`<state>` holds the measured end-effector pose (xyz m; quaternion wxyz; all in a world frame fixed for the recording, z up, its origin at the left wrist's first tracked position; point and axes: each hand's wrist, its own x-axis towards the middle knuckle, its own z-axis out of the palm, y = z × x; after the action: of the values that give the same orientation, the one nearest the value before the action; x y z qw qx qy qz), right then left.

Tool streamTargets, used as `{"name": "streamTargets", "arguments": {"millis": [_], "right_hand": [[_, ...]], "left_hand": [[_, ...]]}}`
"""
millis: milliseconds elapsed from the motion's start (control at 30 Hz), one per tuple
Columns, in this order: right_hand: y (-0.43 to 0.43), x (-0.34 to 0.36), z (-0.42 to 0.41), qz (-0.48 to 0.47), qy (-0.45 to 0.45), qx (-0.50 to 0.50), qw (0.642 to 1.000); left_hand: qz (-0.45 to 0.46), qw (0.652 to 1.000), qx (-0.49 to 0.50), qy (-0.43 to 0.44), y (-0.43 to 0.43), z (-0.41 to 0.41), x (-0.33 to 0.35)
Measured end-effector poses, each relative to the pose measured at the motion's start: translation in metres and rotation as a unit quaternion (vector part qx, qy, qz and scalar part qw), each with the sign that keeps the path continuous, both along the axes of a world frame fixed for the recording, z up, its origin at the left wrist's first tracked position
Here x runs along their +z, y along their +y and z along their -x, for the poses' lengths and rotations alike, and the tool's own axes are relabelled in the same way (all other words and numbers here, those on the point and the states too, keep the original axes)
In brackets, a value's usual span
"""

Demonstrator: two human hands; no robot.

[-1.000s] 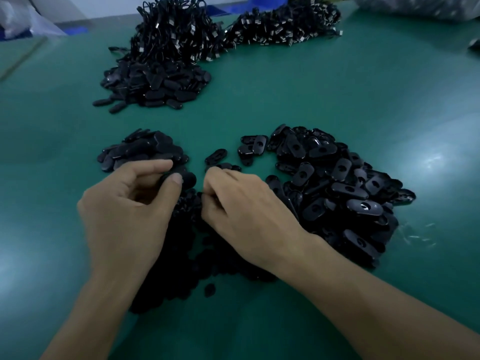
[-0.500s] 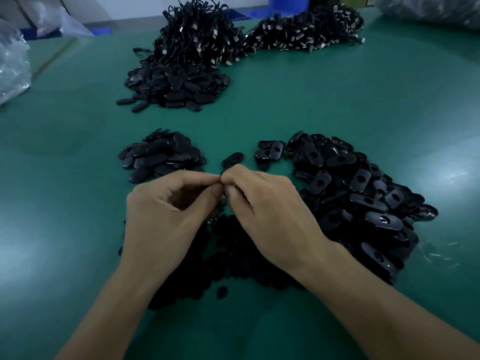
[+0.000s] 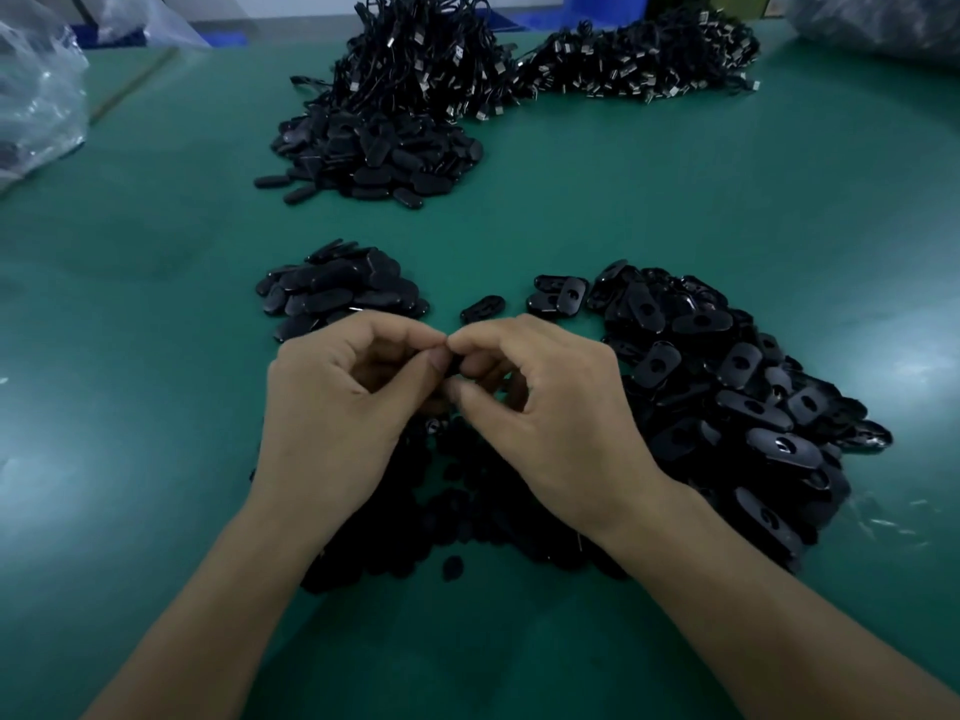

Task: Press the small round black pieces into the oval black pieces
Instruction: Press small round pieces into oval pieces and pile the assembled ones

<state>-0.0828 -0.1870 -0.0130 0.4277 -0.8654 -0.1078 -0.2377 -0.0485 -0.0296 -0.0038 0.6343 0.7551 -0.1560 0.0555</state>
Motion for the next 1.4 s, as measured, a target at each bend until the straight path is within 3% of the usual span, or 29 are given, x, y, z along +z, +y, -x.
{"name": "streamTargets", "arguments": {"millis": [367,667,900,1400], "right_hand": [[-0.0016,0.002,-0.0011,-0.059,0.039,0.025,0.997],[-0.0008,0.0013,0.0007,-0.006,-0.035,-0.015,0.999],[-0.0017,0.0012,0.0012,-0.068,-0.003,-0.027,0.997],[-0.0068,-0.0003,-0.0032,-0.08,0.039,-0.015,0.996]], "left_hand": [[0.083,0.994,-0.023,0.067,0.0001,0.0017,0.0027],[0.07,0.995,-0.008,0.067,0.0012,0.0,0.0003],[0.045,0.998,0.001,0.046,0.0,-0.0005,-0.0023],[0.066,0.996,0.039,0.041,0.0001,-0.0005,-0.0001]]}}
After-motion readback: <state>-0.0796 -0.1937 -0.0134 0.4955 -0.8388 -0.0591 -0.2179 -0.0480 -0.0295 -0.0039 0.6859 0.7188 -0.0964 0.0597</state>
